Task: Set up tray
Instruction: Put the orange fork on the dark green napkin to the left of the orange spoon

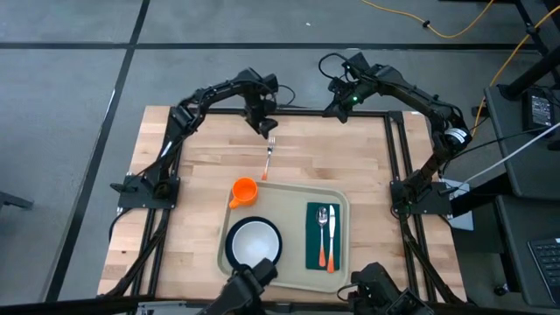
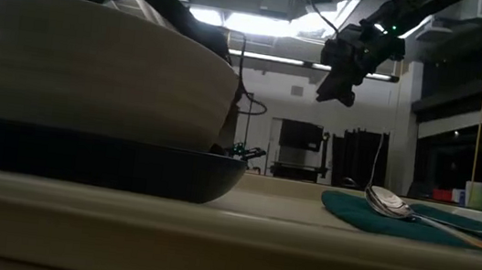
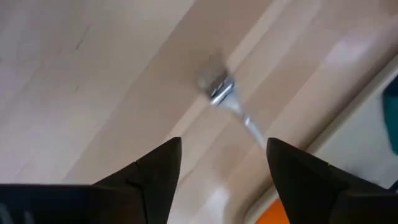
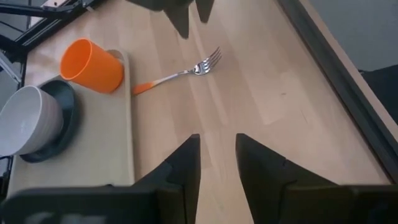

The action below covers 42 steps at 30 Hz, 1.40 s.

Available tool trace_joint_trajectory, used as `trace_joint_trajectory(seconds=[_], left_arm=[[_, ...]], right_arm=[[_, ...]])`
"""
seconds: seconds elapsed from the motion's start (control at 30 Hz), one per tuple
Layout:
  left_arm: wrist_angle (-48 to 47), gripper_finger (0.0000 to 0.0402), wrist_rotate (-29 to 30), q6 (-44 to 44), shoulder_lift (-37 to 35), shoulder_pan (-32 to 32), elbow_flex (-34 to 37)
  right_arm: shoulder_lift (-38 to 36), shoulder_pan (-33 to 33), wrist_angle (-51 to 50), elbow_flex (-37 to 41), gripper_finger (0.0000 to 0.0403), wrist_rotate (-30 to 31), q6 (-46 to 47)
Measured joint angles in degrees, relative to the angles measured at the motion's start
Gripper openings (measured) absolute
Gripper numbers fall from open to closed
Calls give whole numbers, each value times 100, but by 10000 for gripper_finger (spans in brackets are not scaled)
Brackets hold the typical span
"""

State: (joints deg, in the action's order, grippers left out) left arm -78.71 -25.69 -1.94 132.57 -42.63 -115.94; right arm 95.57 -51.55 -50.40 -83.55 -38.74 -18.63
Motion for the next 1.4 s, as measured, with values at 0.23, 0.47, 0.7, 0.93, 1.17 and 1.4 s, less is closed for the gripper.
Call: trace_joint_trajectory(seconds=[0.23,0.47,0.7,0.93,1.17,1.4], left_arm=[[803,230,68,788,0,163,2],[1123,230,405,1234,38,250,2],[752,230,660,1128,304,339,8],[757,230,718,1223,522,450,7],[1323,230,282,1524,525,472,7],[1561,205,240,1623,525,487,7]], right_arm=[[0,2,-1,0,107,-119,-13],[0,9,-49,0,107,-350,-53],[0,11,-166,2,107,-353,-203],[0,11,-229,1,107,-402,-334],[0,11,-223,2,107,-447,-405],[0,11,-211,2,107,-446,-405]])
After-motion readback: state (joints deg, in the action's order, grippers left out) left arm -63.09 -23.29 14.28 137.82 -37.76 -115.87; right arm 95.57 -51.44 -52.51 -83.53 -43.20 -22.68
